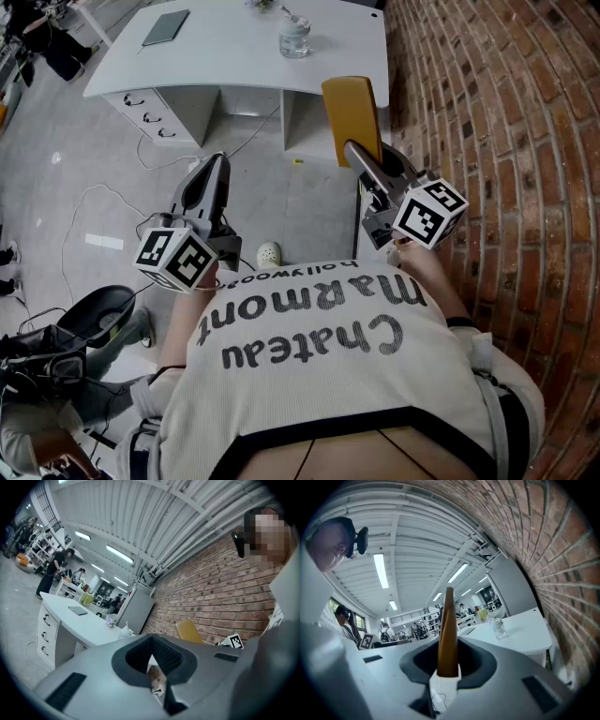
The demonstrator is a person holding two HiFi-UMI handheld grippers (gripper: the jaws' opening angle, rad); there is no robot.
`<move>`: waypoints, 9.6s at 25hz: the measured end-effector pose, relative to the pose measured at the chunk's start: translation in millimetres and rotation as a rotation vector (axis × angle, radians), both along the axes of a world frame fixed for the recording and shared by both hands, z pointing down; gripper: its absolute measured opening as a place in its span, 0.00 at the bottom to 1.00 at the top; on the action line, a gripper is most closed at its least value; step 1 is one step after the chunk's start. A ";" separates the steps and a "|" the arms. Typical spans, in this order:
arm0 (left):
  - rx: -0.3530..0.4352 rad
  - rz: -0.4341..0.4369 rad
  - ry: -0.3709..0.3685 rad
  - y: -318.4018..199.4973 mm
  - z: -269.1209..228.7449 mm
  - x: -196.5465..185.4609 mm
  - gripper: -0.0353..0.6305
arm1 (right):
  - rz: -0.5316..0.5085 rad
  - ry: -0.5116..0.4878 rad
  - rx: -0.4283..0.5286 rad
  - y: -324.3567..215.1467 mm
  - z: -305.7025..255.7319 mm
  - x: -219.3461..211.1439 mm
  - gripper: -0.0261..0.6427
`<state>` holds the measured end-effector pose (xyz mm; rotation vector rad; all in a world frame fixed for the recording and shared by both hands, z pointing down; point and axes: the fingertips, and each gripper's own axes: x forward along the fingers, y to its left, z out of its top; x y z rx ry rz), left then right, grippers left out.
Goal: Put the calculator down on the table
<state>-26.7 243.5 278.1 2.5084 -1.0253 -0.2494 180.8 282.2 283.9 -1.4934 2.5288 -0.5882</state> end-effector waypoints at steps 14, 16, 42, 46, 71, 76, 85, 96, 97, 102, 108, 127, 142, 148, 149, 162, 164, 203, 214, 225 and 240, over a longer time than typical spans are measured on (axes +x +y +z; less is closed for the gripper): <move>0.031 0.019 -0.029 -108.7 -2.2 -52.0 0.06 | 0.073 -0.050 -0.035 -105.5 8.0 -45.5 0.17; 0.028 0.027 -0.047 -122.3 2.3 -55.7 0.06 | 0.101 -0.064 -0.055 -119.1 16.0 -47.6 0.17; -0.140 -0.116 -0.092 -247.1 84.3 -112.0 0.06 | -0.001 -0.057 -0.269 -276.9 105.2 -98.9 0.17; -0.123 -0.161 -0.080 -286.3 74.2 -110.6 0.06 | -0.053 -0.041 -0.257 -325.8 97.9 -100.2 0.17; -0.187 -0.383 -0.070 -404.8 96.8 -100.8 0.06 | -0.254 -0.038 -0.341 -499.1 140.0 -105.3 0.17; -0.227 -0.401 -0.030 -400.0 110.0 -109.9 0.06 | -0.240 -0.029 -0.420 -496.0 175.5 -106.9 0.17; -0.261 -0.409 -0.050 -401.7 122.9 -124.2 0.06 | -0.210 0.005 -0.517 -494.8 219.1 -109.6 0.17; -0.262 -0.404 -0.049 -428.2 123.8 -141.2 0.06 | -0.174 0.059 -0.590 -510.4 246.5 -117.0 0.17; -0.264 -0.406 -0.047 -429.1 124.9 -142.0 0.06 | -0.173 0.064 -0.594 -511.4 248.4 -117.1 0.17; -0.274 -0.406 -0.040 -430.6 131.5 -144.0 0.06 | -0.170 0.069 -0.600 -515.2 254.2 -117.1 0.17; -0.281 -0.421 -0.035 -437.9 131.5 -155.8 0.06 | -0.168 0.077 -0.614 -523.8 259.1 -124.1 0.17; -0.300 -0.424 -0.027 -453.5 137.4 -158.0 0.06 | -0.190 0.173 -0.675 -537.4 278.3 -131.4 0.24; -0.307 -0.448 -0.019 -450.8 137.6 -155.6 0.06 | -0.151 0.287 -0.665 -548.9 283.8 -118.6 0.39; -0.310 -0.453 -0.014 -447.9 137.5 -155.4 0.06 | -0.132 0.313 -0.651 -552.3 283.6 -117.0 0.42; -0.308 -0.454 -0.014 -448.1 137.0 -155.4 0.06 | -0.129 0.319 -0.646 -553.7 283.6 -116.9 0.42; -0.303 -0.456 -0.013 -446.3 135.8 -153.1 0.06 | -0.076 0.345 -0.607 -559.3 283.5 -112.1 0.48; -0.303 -0.457 -0.013 -446.0 136.0 -154.5 0.06 | -0.070 0.348 -0.603 -559.9 283.8 -111.8 0.49; -0.307 -0.479 0.004 -440.2 138.1 -164.0 0.06 | -0.013 0.375 -0.585 -562.6 282.4 -107.2 0.54; -0.279 -0.462 0.006 -438.8 124.4 -157.3 0.06 | 0.026 0.335 -0.556 -559.9 264.1 -102.5 0.47; -0.245 -0.472 0.014 -404.7 111.9 -127.8 0.06 | 0.037 0.187 -0.352 -538.1 192.9 -91.1 0.12; -0.157 -0.454 0.016 -387.9 75.3 -102.7 0.06 | -0.112 -0.140 -0.279 -502.7 109.0 -123.6 0.04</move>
